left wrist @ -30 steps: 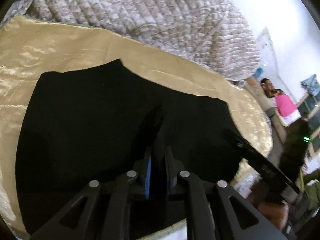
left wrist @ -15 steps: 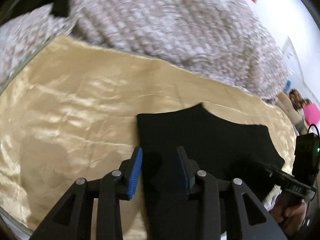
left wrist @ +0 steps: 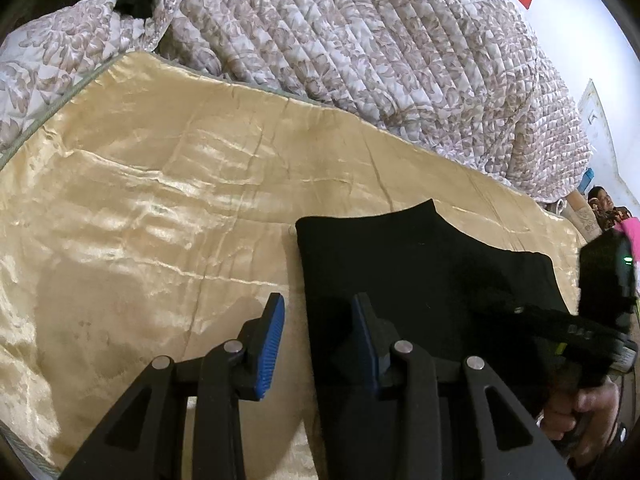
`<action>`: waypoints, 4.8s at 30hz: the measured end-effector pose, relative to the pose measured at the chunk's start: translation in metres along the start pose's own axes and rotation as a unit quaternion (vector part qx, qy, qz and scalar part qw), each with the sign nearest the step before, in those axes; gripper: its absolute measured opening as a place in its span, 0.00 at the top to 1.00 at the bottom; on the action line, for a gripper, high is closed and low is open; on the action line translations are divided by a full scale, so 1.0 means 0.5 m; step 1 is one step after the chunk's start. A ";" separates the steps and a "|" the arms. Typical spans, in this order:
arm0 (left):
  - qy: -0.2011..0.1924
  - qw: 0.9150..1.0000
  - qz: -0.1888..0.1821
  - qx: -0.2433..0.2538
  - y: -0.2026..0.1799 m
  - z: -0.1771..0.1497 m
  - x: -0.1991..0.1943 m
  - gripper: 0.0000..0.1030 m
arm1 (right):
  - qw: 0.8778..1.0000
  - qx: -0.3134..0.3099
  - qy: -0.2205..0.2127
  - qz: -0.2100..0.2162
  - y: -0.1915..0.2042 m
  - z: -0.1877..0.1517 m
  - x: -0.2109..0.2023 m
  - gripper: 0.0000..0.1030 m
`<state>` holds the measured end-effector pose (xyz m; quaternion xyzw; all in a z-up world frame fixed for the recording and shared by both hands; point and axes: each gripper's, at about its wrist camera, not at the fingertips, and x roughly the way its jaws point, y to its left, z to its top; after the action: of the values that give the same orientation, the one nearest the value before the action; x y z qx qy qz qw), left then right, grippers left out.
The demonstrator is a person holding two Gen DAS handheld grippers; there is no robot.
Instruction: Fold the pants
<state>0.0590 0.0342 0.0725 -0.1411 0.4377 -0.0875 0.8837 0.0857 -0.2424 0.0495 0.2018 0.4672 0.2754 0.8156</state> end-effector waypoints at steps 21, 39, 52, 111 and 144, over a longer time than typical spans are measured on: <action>0.011 0.994 -0.044 0.103 -0.093 -0.061 -0.016 0.64 | 0.996 -0.021 -0.062 -0.059 -0.031 -0.030 -0.121 0.90; -0.005 0.987 0.005 0.162 -0.121 -0.124 -0.034 0.64 | 0.973 -0.181 -0.007 -0.142 0.037 -0.148 -0.106 0.81; 0.003 0.989 0.048 0.137 -0.140 -0.089 0.005 0.61 | 0.969 -0.192 -0.020 -0.154 0.069 -0.137 -0.068 0.81; -0.002 0.986 0.012 0.168 -0.173 -0.116 -0.005 0.55 | 0.913 0.252 -0.232 -0.222 -0.258 -0.147 -0.408 0.47; -0.004 0.989 0.030 0.142 -0.147 -0.094 -0.008 0.54 | 0.939 0.203 -0.217 -0.176 -0.233 -0.073 -0.345 0.78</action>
<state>0.0166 -0.0422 0.0724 -0.0015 0.4209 -0.1212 0.8990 0.0134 -0.4393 0.0758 0.3319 0.3532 -0.0238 0.8744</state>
